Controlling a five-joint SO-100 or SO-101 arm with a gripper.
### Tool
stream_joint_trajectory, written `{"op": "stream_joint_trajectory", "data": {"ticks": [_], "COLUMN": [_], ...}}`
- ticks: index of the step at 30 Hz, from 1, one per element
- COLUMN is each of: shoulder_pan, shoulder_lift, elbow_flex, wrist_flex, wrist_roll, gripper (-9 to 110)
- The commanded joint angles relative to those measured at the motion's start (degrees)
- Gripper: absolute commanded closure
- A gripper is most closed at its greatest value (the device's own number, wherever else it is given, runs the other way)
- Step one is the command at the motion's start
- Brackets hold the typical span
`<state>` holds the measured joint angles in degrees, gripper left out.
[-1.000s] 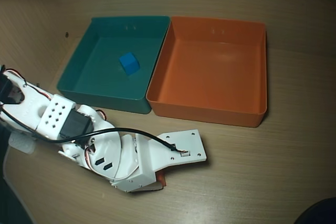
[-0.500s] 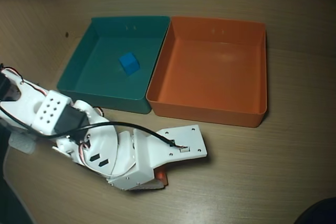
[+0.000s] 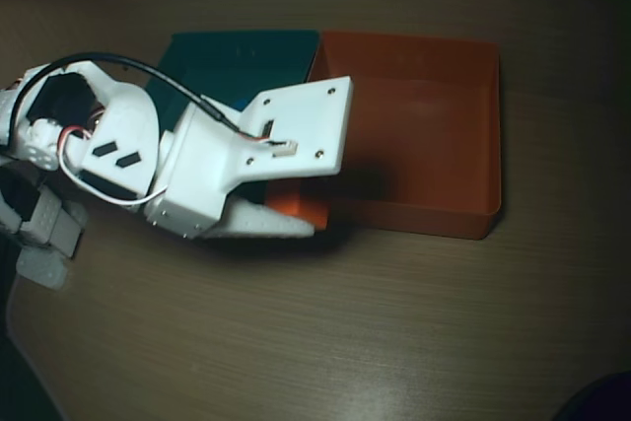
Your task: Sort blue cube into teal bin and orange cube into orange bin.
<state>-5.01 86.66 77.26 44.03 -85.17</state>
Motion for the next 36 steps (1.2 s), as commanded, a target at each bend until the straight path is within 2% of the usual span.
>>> {"op": "stream_joint_trajectory", "data": {"ticks": [1, 6, 14, 36], "shoulder_pan": [-4.48, -8.88, -10.02, -17.4], "shoulder_lift": [5.19, 5.1, -1.76, -50.89], "elbow_flex": [-4.48, -5.19, -18.63, -72.86], "wrist_flex": [-1.05, -1.05, -0.09, -0.09], "wrist_roll": [2.02, 3.08, 3.16, 3.16], "gripper": [106, 106, 106, 106]}}
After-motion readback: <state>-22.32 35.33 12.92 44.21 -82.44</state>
